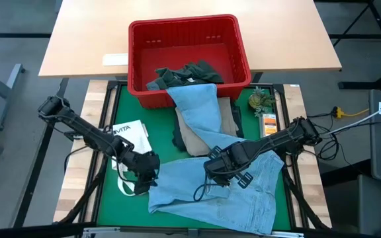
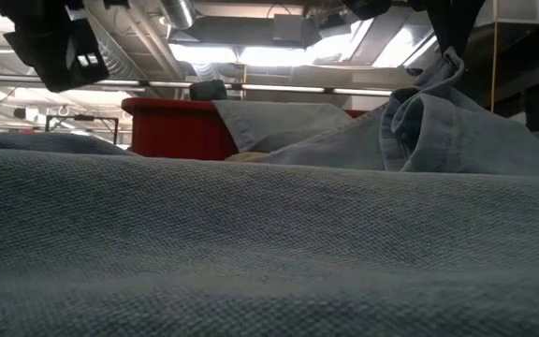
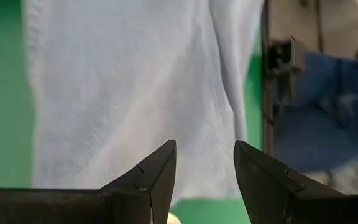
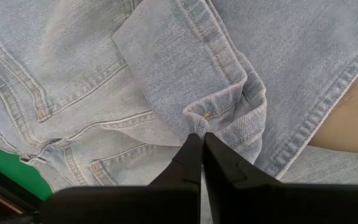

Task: Fold laundry
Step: Remove the blue pants from the laundry bin

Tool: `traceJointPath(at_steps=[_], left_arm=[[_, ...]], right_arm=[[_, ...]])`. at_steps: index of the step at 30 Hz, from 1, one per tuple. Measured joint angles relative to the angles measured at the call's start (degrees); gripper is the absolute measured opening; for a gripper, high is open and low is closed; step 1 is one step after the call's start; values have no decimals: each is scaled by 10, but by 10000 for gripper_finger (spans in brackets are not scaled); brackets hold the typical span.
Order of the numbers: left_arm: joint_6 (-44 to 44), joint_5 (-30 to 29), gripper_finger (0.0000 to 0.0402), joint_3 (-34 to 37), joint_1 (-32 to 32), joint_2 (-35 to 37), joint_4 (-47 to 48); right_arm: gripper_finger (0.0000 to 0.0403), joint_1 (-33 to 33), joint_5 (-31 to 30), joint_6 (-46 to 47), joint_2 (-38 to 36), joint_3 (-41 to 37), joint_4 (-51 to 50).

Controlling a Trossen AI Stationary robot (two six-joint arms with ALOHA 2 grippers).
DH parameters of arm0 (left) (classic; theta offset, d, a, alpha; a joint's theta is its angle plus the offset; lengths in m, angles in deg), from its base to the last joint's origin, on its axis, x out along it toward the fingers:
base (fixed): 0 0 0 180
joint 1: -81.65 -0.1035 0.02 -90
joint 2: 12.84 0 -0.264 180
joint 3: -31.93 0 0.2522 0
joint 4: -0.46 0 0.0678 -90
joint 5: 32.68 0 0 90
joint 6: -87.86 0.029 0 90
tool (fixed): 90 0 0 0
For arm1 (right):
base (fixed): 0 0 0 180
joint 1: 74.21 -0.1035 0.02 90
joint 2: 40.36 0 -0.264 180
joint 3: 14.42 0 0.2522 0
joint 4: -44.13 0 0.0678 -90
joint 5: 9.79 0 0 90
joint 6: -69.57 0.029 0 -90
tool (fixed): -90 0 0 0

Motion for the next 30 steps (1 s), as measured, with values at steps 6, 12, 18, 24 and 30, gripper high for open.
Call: traceJointPath(at_steps=[6,12,18,24,30], left_arm=[[-2,-117,155,0,70,-37,-81],[1,-178,155,0,122,-112,-191],[10,-215,155,-18,136,-178,-253],[66,-227,155,-66,131,-242,-248],[77,-231,155,-83,122,-284,-240]], right_arm=[[3,0,0,0,0,0,0],[3,0,0,0,0,0,2],[3,0,0,0,0,0,6],[3,0,0,0,0,0,8],[3,0,0,0,0,0,12]])
